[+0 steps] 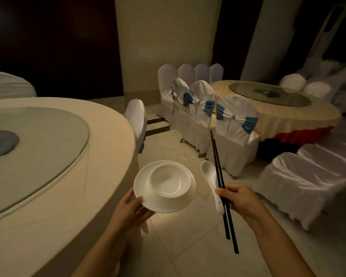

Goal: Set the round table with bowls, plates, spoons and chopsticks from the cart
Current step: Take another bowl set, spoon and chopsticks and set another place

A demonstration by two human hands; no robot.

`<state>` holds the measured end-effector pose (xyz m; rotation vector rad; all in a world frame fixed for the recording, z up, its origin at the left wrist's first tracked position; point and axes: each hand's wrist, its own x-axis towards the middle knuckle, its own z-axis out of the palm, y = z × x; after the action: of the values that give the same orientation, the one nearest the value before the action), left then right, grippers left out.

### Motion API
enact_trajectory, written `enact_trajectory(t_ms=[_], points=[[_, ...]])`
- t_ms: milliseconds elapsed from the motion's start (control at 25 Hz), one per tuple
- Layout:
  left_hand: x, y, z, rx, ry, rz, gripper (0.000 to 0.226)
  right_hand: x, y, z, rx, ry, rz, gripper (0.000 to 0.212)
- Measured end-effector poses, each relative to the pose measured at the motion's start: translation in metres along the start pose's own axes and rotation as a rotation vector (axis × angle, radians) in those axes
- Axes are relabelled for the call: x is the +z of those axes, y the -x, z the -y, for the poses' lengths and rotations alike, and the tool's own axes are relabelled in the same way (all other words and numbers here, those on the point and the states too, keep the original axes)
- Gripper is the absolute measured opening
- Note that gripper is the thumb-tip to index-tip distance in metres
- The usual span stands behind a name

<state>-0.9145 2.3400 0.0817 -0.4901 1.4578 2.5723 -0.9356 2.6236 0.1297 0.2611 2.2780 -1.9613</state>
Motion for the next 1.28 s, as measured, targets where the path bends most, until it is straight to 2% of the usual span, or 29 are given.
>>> enact_trajectory(t_ms=[320,440,720,1080,1280], points=[[0.071,-0.136,-0.018,0.1,0.061,-0.197,0.045,-0.031,-0.213,0.044,-0.033,0.074,0.272,0.014],[0.085,-0.208,-0.031,0.137,0.082,-0.242,0.041,-0.027,-0.303,0.056,-0.047,0.099,0.319,0.009],[0.117,-0.367,-0.097,0.207,0.138,-0.33,0.045,0.003,-0.506,0.125,-0.053,0.175,0.47,0.016],[0.117,-0.554,-0.149,0.354,0.209,-0.59,0.044,0.093,-0.756,0.193,-0.179,0.363,0.738,0.018],[0.12,-0.635,-0.183,0.439,0.325,-0.777,0.045,0.173,-0.88,0.258,-0.289,0.525,1.017,0.011]])
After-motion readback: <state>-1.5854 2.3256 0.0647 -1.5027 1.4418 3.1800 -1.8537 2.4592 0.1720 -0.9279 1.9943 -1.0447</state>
